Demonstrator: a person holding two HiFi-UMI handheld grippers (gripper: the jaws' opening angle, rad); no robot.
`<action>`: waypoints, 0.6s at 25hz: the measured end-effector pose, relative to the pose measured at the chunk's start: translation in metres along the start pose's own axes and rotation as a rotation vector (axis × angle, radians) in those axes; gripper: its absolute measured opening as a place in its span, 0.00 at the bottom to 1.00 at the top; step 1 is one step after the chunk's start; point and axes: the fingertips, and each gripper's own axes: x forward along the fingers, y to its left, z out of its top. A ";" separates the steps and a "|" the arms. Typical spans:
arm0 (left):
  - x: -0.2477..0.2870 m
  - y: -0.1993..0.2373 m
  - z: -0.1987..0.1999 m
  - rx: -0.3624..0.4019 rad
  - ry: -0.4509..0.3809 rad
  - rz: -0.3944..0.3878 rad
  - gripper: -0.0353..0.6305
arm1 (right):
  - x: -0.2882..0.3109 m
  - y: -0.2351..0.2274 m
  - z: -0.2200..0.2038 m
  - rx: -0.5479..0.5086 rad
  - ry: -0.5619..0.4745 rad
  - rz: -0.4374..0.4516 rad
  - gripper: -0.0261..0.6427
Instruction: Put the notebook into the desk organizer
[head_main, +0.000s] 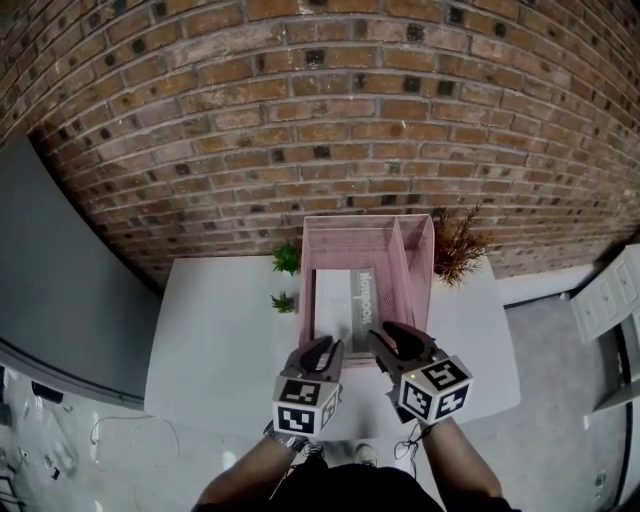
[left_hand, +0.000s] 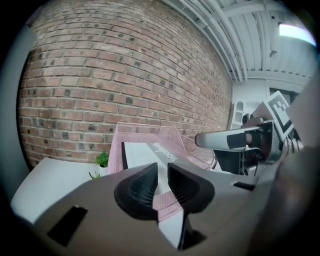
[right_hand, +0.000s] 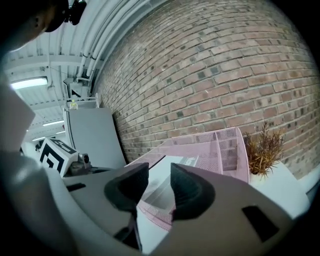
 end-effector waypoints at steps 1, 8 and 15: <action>-0.003 -0.001 0.002 -0.002 -0.009 0.012 0.15 | -0.002 0.002 0.001 -0.009 -0.007 0.015 0.24; -0.037 -0.013 0.012 -0.036 -0.076 0.112 0.14 | -0.026 0.021 0.005 -0.081 -0.042 0.144 0.05; -0.085 -0.029 -0.009 -0.078 -0.096 0.260 0.10 | -0.046 0.049 -0.011 -0.109 -0.024 0.303 0.04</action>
